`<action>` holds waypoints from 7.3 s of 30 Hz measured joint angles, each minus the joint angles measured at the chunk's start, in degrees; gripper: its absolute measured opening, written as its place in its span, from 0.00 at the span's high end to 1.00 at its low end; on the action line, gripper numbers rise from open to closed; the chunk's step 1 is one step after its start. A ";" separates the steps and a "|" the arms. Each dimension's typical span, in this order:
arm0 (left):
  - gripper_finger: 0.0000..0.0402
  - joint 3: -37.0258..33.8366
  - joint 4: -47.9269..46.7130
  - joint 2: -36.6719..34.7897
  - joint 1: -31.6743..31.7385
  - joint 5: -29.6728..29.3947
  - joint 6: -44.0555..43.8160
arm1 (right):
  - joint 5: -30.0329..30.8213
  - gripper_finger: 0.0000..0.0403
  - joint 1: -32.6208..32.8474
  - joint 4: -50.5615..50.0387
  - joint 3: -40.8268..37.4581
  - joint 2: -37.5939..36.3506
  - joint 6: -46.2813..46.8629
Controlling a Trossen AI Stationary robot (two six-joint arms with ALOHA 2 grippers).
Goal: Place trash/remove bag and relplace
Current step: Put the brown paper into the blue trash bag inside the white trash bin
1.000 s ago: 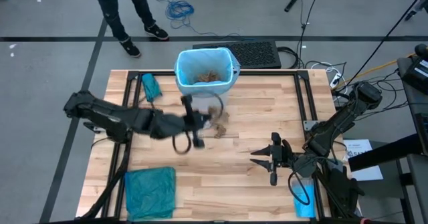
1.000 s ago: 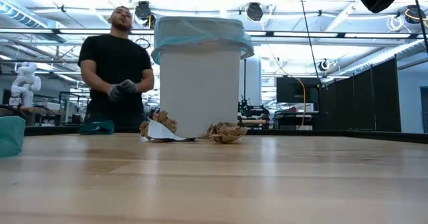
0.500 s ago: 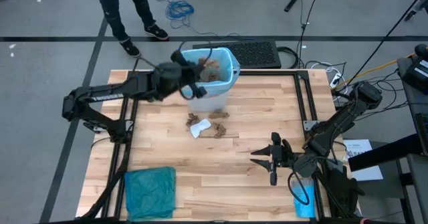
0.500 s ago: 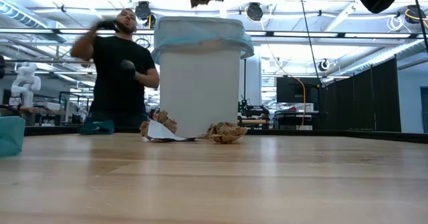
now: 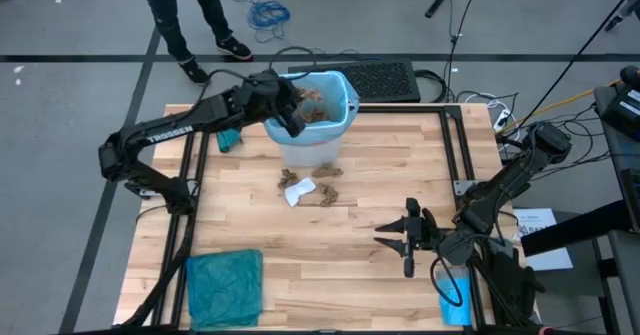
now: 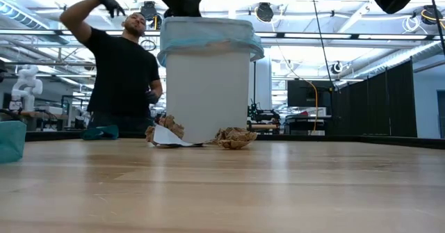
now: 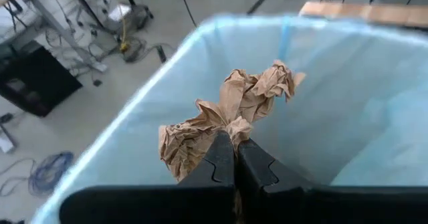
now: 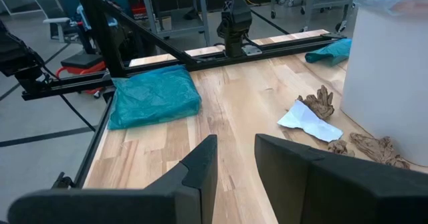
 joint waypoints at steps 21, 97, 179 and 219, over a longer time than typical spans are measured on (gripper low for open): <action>0.71 -0.04 -1.81 1.77 0.61 0.56 -2.98 | -0.03 0.77 0.00 -0.28 0.00 0.00 0.59; 0.50 -18.23 3.74 -7.58 -51.39 -7.78 -17.63 | -29.11 0.77 -37.46 16.87 0.02 28.84 8.59; 0.50 -19.58 7.83 -5.16 -53.05 -10.27 -20.85 | -30.25 0.47 -41.55 23.85 0.04 36.87 14.60; 0.50 -19.58 -2.68 -5.40 -60.42 -11.32 -30.73 | -27.68 1.00 -32.33 15.09 9.93 15.51 -8.65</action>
